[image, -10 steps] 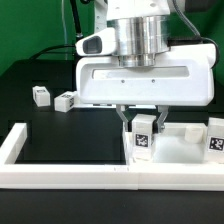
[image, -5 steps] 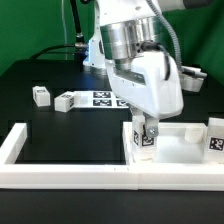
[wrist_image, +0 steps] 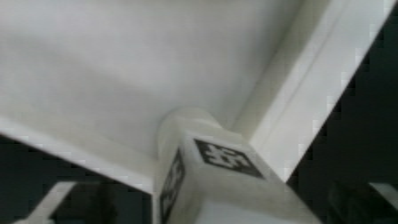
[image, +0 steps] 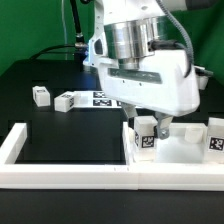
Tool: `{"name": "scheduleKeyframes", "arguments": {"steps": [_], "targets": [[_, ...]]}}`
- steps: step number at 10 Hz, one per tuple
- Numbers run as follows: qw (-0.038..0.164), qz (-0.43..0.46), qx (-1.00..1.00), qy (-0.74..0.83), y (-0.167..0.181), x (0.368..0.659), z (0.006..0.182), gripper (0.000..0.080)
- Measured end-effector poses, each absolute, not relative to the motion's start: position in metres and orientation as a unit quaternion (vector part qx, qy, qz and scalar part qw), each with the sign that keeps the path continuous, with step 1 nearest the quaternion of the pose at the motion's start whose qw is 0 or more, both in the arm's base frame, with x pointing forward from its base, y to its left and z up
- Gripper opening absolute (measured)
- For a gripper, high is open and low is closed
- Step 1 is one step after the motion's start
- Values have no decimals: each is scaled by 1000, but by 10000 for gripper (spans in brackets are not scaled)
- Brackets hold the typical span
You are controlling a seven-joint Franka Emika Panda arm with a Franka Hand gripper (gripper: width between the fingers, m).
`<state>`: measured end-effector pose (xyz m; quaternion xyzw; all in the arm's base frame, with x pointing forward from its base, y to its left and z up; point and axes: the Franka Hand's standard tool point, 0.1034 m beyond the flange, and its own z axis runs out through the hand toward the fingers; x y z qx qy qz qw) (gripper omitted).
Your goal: Assemble square table
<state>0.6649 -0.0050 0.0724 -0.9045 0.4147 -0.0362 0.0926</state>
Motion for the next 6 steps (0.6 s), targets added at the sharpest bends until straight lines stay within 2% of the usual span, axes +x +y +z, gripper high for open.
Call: {"name": "scheduleKeyframes", "arguments": {"steps": [1, 4, 6], "targets": [[86, -39, -929, 357, 1, 664, 72, 639], [73, -51, -970, 225, -3, 664, 71, 647], [39, -65, -997, -13, -10, 666, 73, 649]]}}
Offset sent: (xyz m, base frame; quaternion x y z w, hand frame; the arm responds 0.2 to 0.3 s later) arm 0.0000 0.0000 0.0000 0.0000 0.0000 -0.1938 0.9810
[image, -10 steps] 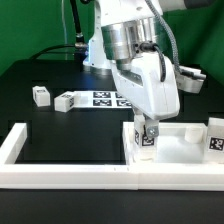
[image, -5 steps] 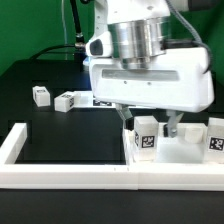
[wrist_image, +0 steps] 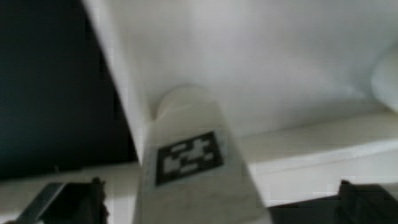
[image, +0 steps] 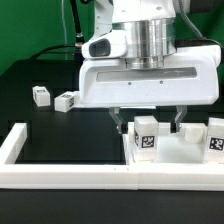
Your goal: Assemble square table
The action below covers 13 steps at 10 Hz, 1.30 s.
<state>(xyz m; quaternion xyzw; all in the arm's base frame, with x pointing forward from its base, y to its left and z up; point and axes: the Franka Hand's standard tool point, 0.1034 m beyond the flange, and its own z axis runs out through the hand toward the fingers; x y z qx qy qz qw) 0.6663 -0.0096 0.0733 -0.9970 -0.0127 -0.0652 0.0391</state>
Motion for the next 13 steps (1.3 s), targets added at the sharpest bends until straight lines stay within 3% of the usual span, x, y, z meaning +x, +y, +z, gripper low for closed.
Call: {"name": "scheduleKeyframes", "arguments": {"steps": [3, 5, 8, 10, 13], "targets": [[40, -65, -997, -13, -13, 666, 72, 621], [45, -62, -996, 42, -12, 666, 71, 285], [51, -58, -988, 137, -12, 666, 72, 287], [56, -48, -952, 296, -12, 666, 72, 287], [97, 5, -781, 617, -6, 666, 71, 288]]}}
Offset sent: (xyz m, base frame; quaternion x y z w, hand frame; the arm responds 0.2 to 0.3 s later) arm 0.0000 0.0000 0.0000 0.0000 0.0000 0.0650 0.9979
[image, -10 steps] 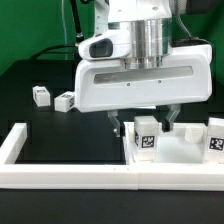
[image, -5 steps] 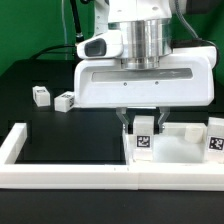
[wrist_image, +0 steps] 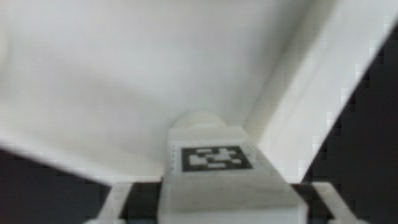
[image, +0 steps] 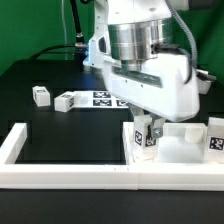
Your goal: Assemble square table
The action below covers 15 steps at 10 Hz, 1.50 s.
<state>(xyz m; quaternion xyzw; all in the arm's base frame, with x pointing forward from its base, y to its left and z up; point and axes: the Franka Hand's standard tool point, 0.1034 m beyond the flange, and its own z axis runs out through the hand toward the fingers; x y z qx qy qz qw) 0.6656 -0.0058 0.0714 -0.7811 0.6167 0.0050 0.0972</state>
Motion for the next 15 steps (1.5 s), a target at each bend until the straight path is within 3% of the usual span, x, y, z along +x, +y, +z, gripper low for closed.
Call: {"name": "scheduleKeyframes", "arguments": {"steps": [1, 4, 5, 6, 12, 13, 14, 15], "targets": [[108, 14, -747, 656, -7, 666, 72, 289], [107, 20, -716, 689, -4, 665, 71, 289], [107, 17, -733, 672, -4, 665, 71, 495], [96, 3, -801, 591, -4, 664, 70, 599], [81, -26, -941, 327, -4, 666, 72, 648], [55, -39, -978, 200, -5, 670, 76, 648], [44, -45, -993, 100, -5, 671, 77, 648], [45, -44, -992, 107, -5, 671, 76, 648]]}}
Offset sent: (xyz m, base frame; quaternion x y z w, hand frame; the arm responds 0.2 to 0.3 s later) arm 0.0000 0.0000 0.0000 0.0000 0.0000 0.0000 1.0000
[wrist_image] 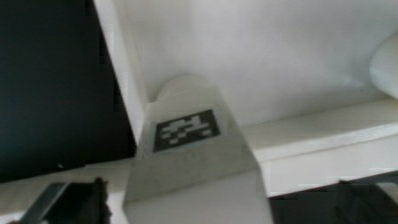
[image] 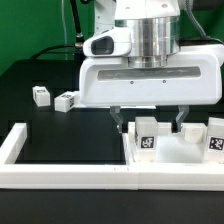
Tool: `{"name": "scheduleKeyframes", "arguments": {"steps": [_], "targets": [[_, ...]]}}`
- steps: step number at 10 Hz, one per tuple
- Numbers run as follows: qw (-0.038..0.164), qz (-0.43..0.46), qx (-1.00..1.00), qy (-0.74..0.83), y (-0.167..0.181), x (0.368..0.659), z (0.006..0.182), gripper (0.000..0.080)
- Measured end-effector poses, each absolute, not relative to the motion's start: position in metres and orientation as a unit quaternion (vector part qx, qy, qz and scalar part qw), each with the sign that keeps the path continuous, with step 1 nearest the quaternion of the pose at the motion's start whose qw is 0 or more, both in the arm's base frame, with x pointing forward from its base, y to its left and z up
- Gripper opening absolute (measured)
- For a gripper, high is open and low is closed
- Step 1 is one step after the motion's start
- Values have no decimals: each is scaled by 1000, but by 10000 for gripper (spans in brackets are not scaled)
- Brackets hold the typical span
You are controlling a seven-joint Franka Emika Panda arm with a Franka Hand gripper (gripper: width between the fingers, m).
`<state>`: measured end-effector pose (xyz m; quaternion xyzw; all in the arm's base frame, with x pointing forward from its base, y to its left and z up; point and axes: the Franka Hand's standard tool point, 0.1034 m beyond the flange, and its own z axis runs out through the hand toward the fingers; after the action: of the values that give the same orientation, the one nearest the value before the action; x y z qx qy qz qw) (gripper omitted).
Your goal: Assemble square table
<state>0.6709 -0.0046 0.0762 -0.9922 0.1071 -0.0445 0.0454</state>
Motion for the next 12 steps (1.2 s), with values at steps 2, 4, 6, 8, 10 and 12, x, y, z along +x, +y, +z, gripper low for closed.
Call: {"name": "scheduleKeyframes", "arguments": {"steps": [2, 4, 6, 8, 10, 12], "targets": [[46, -44, -991, 121, -5, 671, 76, 393], [49, -40, -976, 209, -6, 670, 76, 304], [52, -34, -945, 321, -9, 670, 76, 304], [61, -12, -860, 506, -8, 667, 75, 303], [92, 14, -747, 659, -9, 668, 74, 298], [95, 18, -693, 715, -9, 667, 74, 298]]}}
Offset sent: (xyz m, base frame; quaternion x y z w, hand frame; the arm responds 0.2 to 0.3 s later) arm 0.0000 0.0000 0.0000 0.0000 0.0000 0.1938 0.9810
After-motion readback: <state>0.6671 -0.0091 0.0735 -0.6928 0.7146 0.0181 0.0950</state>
